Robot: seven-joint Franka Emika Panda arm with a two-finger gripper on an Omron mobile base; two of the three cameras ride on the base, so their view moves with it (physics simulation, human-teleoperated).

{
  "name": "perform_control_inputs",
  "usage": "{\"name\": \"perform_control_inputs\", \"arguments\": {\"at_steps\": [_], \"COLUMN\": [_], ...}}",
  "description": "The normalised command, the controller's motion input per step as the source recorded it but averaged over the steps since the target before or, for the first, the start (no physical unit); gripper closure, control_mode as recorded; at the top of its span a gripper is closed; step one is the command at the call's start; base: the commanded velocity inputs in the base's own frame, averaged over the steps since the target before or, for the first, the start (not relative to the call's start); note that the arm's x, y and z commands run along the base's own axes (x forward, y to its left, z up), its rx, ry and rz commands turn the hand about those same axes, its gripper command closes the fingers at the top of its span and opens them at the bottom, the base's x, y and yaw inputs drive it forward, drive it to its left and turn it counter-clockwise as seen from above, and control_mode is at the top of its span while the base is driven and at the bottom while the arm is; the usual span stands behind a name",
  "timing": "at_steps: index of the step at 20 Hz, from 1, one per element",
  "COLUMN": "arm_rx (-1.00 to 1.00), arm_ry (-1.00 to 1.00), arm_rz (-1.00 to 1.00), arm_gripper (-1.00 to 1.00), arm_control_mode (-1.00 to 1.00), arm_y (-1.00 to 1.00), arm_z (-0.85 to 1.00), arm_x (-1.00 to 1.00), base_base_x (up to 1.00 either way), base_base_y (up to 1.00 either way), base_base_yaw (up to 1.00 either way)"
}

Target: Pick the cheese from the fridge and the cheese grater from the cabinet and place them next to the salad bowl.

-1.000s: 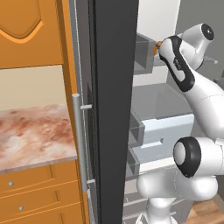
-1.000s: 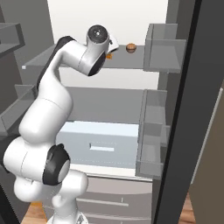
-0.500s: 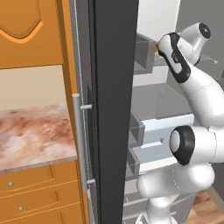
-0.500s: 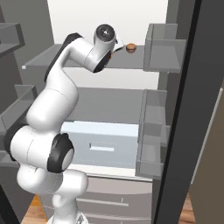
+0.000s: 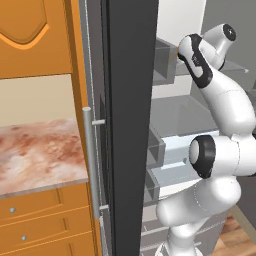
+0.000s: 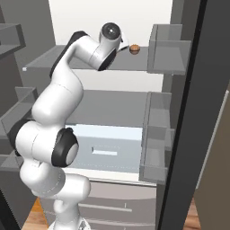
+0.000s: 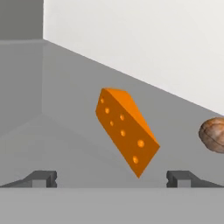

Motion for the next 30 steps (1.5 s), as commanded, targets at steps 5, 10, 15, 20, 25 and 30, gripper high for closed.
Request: {"name": "perform_control_inputs", "arguments": {"at_steps": [5, 10, 15, 20, 25, 30], "arm_rx": [0.00, 0.00, 0.00, 0.00, 0.02, 0.05], "arm_ry": [0.00, 0.01, 0.01, 0.02, 0.06, 0.04], "arm_rz": [0.00, 0.00, 0.00, 0.01, 0.06, 0.08], "arm_gripper": [-1.00, -1.00, -1.00, -1.00, -1.00, -1.00], "arm_control_mode": [-1.00, -1.00, -1.00, -1.00, -1.00, -1.00], "arm_y": [0.00, 0.00, 0.00, 0.00, 0.00, -0.03], "arm_z": [0.00, 0.00, 0.00, 0.00, 0.00, 0.00], "arm_x": [0.03, 0.20, 0.20, 0.17, 0.13, 0.02], "base_base_x": [0.00, 0.00, 0.00, 0.00, 0.00, 0.00], "base_base_y": [0.00, 0.00, 0.00, 0.00, 0.00, 0.00], "base_base_yaw": [0.00, 0.00, 0.00, 0.00, 0.00, 0.00]}}
